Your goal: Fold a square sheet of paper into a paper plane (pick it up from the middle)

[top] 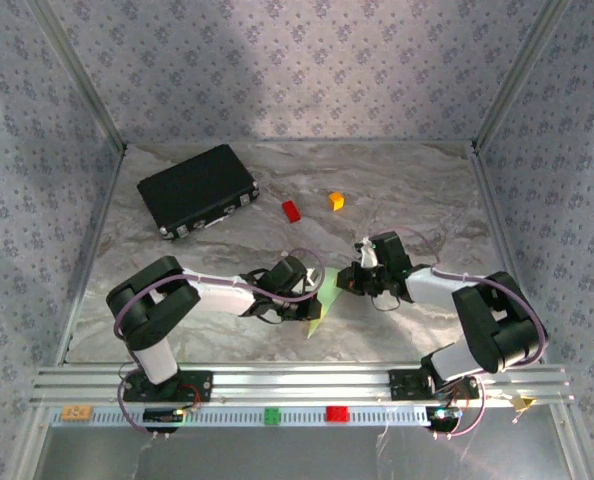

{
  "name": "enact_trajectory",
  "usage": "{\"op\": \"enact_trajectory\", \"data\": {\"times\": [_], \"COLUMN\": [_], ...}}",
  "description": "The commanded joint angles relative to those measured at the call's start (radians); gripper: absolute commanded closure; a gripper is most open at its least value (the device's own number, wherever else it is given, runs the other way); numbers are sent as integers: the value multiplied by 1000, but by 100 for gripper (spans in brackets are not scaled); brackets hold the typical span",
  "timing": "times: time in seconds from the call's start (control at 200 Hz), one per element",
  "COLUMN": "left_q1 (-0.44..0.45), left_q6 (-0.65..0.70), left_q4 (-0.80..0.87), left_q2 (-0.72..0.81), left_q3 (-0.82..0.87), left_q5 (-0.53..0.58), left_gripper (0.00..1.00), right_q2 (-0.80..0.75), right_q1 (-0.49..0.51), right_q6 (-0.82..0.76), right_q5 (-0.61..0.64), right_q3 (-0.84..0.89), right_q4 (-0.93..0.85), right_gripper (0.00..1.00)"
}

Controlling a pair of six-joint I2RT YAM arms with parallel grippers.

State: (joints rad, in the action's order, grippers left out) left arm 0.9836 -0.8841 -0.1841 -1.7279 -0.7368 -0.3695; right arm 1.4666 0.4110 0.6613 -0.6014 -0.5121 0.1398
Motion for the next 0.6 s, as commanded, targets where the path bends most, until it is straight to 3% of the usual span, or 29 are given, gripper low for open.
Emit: {"op": "enact_trajectory", "data": {"times": [0.0, 0.41, 0.595], "left_q1": [-3, 1, 4], "left_q6": [-1, -13, -44], "left_q4": [94, 87, 50], "left_q2": [-13, -4, -6], "left_q3": [24, 33, 35], "left_q5": [34, 34, 35], "left_gripper": [100, 100, 100], "right_q2": [51, 202, 158], "right_q1": [-3, -179, -213], "right_q6": [-10, -13, 0], "right_q5": [-4, -65, -83], "right_q3": [-26, -87, -90], "right_q4": [8, 93, 85], "right_gripper": [94, 94, 91]}}
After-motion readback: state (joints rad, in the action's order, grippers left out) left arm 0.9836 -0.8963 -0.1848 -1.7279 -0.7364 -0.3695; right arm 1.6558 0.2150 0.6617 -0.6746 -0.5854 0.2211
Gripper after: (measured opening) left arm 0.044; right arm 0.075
